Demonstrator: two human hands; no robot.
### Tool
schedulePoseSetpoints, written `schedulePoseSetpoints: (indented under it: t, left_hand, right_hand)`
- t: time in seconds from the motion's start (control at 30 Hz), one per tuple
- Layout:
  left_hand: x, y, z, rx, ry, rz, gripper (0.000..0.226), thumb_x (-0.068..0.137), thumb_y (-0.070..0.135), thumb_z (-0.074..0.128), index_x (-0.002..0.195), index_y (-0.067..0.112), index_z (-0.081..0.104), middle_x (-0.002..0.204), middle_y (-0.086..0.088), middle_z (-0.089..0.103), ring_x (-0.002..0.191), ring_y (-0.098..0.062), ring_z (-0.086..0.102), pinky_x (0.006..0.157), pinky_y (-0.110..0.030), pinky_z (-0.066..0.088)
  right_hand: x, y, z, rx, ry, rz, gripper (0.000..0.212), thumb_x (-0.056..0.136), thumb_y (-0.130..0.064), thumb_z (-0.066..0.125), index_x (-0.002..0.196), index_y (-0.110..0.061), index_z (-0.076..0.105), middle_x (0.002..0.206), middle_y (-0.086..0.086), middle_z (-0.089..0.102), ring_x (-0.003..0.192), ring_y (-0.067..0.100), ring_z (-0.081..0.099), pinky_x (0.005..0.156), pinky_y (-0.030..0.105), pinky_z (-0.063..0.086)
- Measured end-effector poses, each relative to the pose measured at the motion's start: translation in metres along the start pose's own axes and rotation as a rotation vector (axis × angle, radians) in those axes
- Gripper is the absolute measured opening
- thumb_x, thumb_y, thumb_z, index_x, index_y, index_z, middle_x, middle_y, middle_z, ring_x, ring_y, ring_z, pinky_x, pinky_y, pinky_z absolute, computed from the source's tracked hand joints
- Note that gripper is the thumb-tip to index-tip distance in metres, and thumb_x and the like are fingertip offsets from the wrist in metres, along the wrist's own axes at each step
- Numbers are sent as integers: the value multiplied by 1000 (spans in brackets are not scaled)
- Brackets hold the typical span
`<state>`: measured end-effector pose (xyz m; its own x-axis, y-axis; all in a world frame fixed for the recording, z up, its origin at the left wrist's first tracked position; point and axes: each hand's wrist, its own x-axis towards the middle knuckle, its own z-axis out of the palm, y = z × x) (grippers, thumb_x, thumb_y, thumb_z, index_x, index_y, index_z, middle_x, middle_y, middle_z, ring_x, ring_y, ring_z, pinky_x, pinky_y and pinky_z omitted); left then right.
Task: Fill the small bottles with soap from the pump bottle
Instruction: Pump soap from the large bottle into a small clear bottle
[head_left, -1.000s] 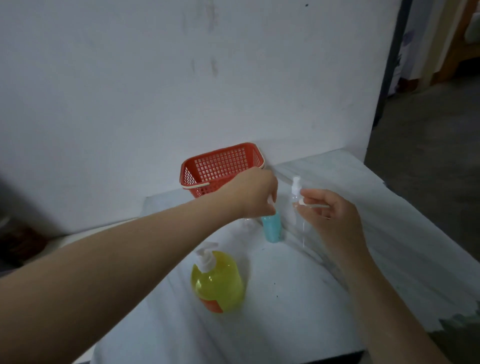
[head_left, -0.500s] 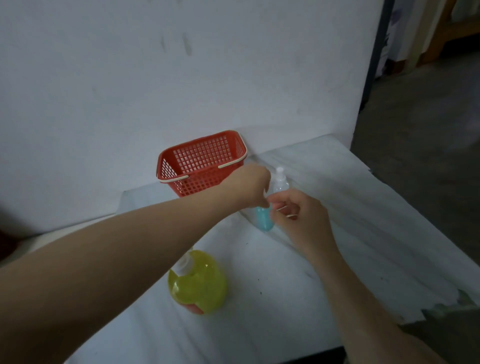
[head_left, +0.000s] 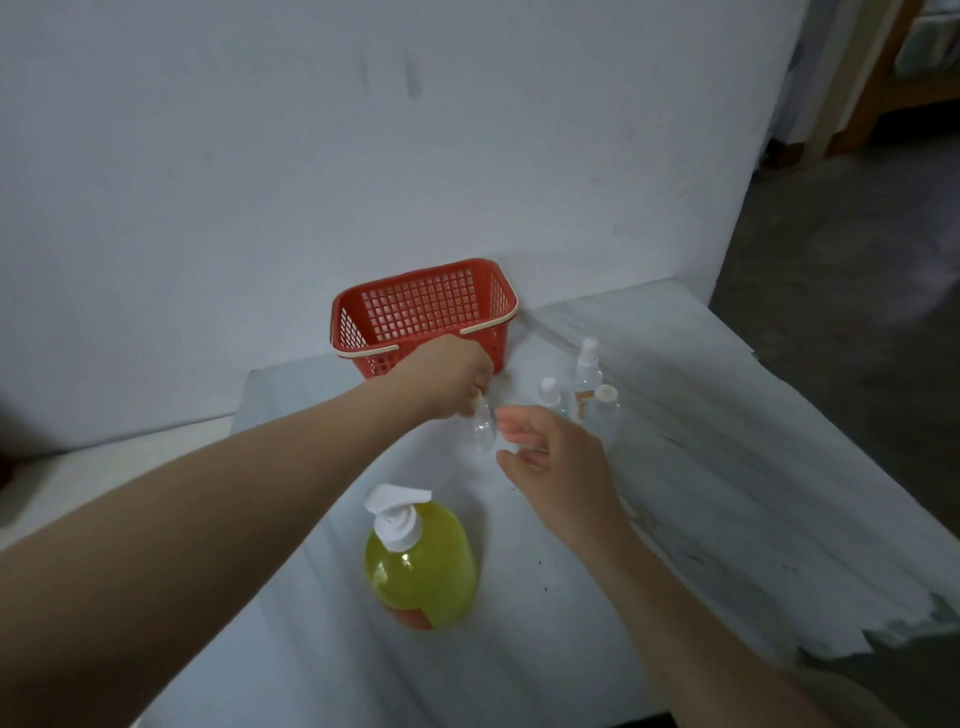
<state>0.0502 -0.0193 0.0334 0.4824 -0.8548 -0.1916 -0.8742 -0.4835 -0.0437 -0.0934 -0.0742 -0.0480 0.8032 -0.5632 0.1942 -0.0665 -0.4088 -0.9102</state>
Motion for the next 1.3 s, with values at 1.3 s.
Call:
schedulePoseSetpoints:
  t: [1.3]
  left_hand:
    - [-223, 59, -47, -307, 529, 143, 21, 81, 19, 67, 101, 19, 59, 89, 14, 49, 80, -5, 47, 67, -12, 39]
  right_hand:
    - [-114, -100, -30, 127, -70, -144, 40, 78, -13, 75, 116, -20, 65, 98, -14, 67, 89, -13, 60, 80, 5, 46]
